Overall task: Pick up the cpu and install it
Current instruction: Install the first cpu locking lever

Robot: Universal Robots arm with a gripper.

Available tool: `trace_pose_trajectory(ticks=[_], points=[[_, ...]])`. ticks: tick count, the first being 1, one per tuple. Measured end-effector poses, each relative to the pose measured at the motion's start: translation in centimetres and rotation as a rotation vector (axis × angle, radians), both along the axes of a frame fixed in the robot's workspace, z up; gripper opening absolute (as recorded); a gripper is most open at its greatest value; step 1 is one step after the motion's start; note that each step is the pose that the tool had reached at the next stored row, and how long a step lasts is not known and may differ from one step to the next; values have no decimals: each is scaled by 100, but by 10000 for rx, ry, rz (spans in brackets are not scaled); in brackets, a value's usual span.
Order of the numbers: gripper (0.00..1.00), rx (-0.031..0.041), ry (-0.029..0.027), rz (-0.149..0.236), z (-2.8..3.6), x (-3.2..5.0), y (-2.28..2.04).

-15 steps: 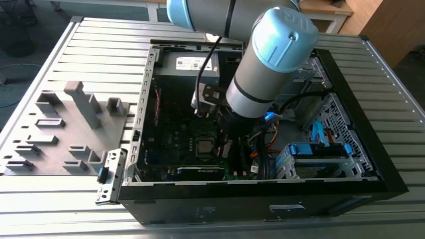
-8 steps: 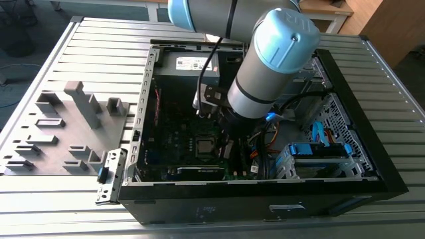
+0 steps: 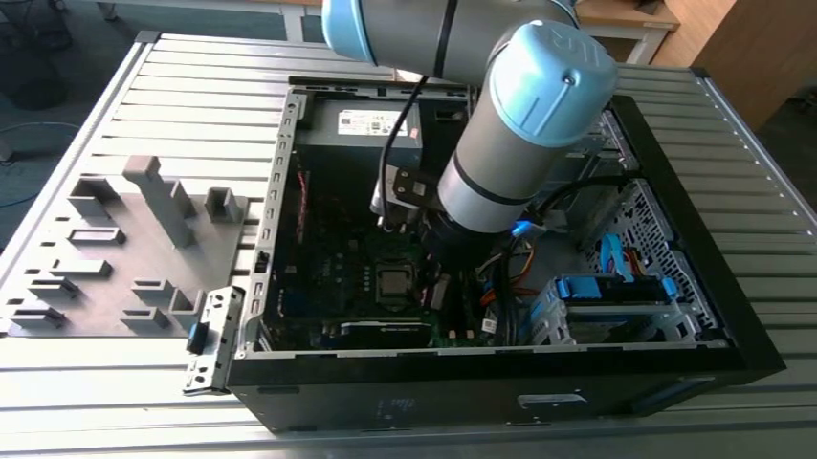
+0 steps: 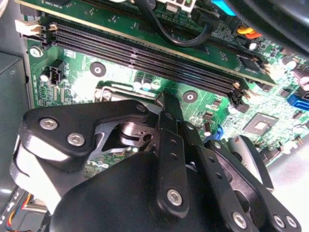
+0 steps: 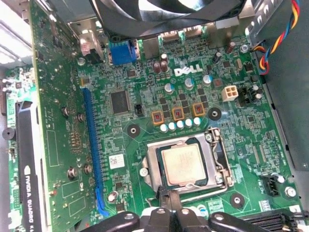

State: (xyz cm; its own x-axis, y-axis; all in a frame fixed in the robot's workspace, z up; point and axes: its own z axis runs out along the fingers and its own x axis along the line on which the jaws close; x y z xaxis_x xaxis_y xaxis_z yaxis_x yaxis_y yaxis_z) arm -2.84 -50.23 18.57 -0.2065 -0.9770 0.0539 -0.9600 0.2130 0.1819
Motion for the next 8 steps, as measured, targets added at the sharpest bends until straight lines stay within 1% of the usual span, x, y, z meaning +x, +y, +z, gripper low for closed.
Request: trace_pose_trajectory(ticks=[5, 8], points=[[11, 9, -4, 7, -6, 70, 0], [11, 5, -2, 6, -3, 72, 1]])
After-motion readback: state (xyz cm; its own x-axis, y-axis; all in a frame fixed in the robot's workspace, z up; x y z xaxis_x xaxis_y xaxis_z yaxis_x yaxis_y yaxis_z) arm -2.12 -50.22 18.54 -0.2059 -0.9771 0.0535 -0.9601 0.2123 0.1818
